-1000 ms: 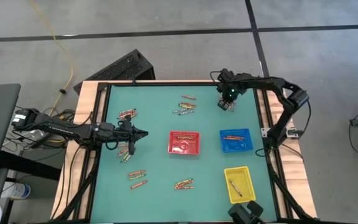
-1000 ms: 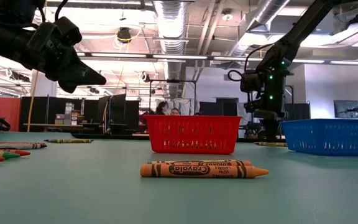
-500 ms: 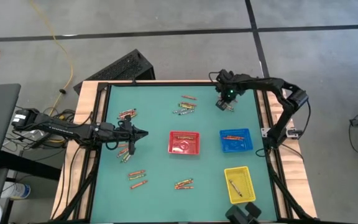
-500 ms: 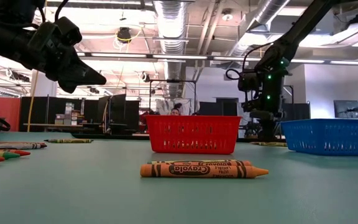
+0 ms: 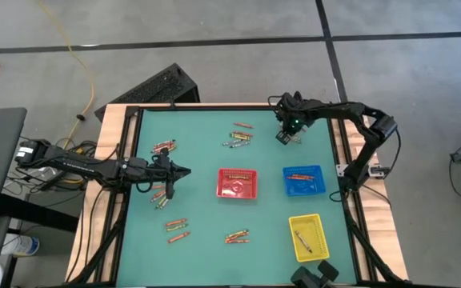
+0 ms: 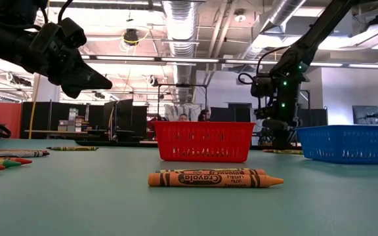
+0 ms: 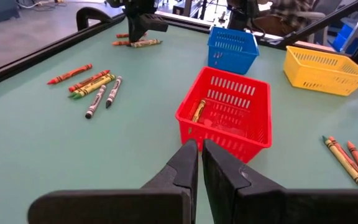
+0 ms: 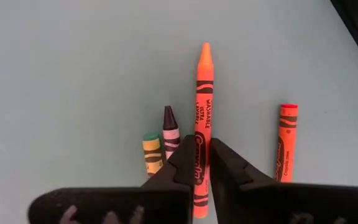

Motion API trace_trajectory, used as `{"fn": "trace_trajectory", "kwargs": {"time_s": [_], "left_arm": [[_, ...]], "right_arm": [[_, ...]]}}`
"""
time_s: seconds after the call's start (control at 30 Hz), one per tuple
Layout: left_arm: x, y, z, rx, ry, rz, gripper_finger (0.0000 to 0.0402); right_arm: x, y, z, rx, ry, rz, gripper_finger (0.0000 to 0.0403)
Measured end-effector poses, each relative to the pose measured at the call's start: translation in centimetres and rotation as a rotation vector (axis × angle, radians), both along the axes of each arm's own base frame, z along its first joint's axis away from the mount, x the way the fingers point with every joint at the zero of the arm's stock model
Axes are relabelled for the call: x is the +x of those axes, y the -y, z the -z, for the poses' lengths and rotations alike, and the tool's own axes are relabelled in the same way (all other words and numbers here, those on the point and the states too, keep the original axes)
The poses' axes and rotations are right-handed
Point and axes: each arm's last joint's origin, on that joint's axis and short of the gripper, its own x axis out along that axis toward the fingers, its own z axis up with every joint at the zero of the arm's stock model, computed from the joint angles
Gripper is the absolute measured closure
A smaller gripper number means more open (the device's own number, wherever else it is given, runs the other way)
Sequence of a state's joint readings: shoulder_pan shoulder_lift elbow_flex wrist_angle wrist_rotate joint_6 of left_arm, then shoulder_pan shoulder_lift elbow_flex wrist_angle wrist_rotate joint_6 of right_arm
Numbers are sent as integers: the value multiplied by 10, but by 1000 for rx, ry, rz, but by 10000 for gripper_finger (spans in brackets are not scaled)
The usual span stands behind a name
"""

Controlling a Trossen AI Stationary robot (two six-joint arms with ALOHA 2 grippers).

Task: Sort crayons
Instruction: Put the orange crayon into the blue basket

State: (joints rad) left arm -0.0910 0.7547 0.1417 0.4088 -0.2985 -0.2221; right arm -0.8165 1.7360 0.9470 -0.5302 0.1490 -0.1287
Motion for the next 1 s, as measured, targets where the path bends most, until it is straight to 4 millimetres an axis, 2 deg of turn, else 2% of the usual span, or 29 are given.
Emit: {"fn": "trace_trajectory", "kwargs": {"time_s": [0.13,0.27,0.37,0.47,0.63,0.8,1.0], "left_arm": [[0,0,0,-2,0,0,391],[0,0,0,-3,0,5,391],[0,0,0,-4,1,5,391],[0,0,0,-2,-3,7,391],[-1,0,2,1,-26,7,391],[-1,0,4,63,-51,16,391],[-1,-3,3,242,-91,29,391]], "right_arm": [[-1,-4,3,8,-15,-12,394],[1,-8,5,3,-30,-28,398],[3,-10,-2,-20,-10,-39,400],[3,-14,-14,-52,27,-52,401],[4,-21,-52,-172,156,-65,402],[12,-49,-88,-196,347,-173,402],[44,-110,-114,-166,567,-444,403]]}}
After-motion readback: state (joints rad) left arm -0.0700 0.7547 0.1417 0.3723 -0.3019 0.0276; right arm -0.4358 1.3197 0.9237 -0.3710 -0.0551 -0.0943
